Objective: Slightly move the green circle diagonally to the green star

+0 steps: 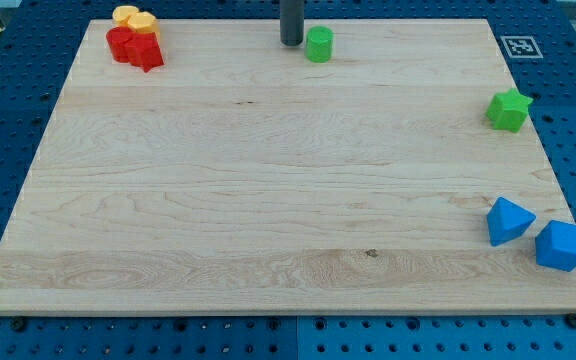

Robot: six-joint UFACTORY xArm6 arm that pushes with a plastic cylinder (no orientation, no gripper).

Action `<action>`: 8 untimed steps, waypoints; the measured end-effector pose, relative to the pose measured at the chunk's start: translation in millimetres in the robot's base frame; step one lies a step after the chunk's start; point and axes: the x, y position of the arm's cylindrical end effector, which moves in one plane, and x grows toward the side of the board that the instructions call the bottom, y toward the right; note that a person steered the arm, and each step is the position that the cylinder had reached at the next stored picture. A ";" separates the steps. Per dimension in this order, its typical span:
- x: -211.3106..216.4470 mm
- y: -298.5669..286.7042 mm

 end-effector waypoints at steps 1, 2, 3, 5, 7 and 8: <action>20.9 21.5; 32.3 43.7; 24.8 41.1; 7.2 51.1; 39.7 88.5; 66.6 106.4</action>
